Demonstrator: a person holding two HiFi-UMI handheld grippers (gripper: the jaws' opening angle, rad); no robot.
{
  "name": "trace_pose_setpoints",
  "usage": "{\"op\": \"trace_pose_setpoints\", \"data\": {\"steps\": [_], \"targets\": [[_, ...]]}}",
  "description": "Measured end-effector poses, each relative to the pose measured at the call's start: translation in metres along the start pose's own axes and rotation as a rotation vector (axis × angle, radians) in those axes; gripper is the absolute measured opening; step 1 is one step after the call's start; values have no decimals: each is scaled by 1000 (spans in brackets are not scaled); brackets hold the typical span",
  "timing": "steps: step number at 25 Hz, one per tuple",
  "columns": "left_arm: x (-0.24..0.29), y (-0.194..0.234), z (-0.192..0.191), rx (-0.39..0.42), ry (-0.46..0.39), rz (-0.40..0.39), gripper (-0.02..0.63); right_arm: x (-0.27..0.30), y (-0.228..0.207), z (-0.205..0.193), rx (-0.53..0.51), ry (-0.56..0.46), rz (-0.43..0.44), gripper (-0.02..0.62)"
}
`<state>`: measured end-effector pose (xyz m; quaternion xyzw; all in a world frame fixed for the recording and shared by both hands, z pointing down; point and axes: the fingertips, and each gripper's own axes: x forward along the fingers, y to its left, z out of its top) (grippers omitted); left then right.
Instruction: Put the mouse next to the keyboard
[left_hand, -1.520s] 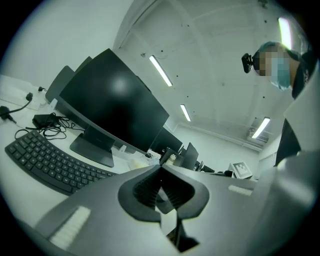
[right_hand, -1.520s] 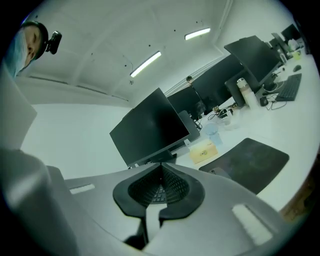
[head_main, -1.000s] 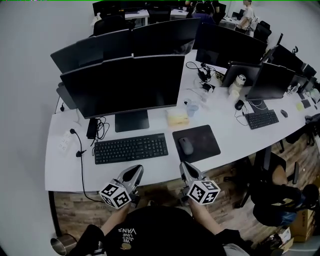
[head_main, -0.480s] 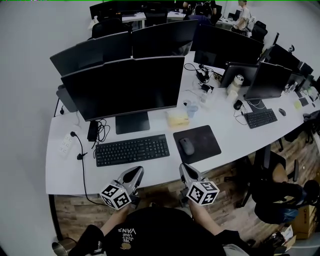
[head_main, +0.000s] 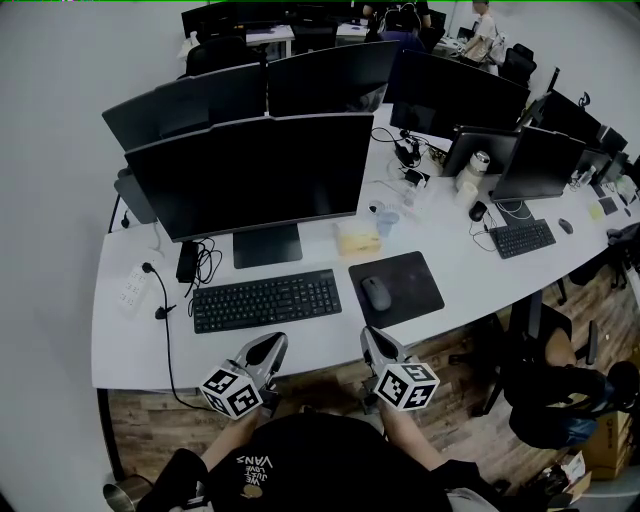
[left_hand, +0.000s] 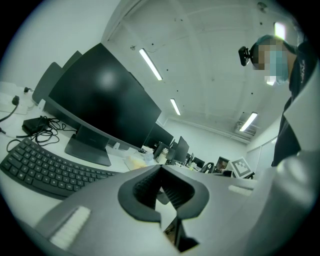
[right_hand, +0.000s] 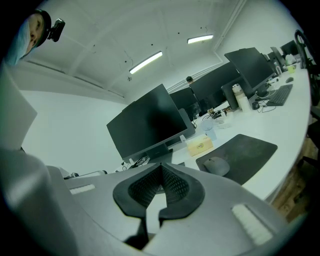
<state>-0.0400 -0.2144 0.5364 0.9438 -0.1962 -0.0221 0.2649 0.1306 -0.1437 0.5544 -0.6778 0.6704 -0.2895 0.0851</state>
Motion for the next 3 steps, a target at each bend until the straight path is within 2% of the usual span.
{"op": "trace_pose_setpoints", "data": {"steps": [3], "targets": [[2, 2, 0, -2, 2, 0, 2, 2, -2, -1, 0, 2, -5, 5]]}}
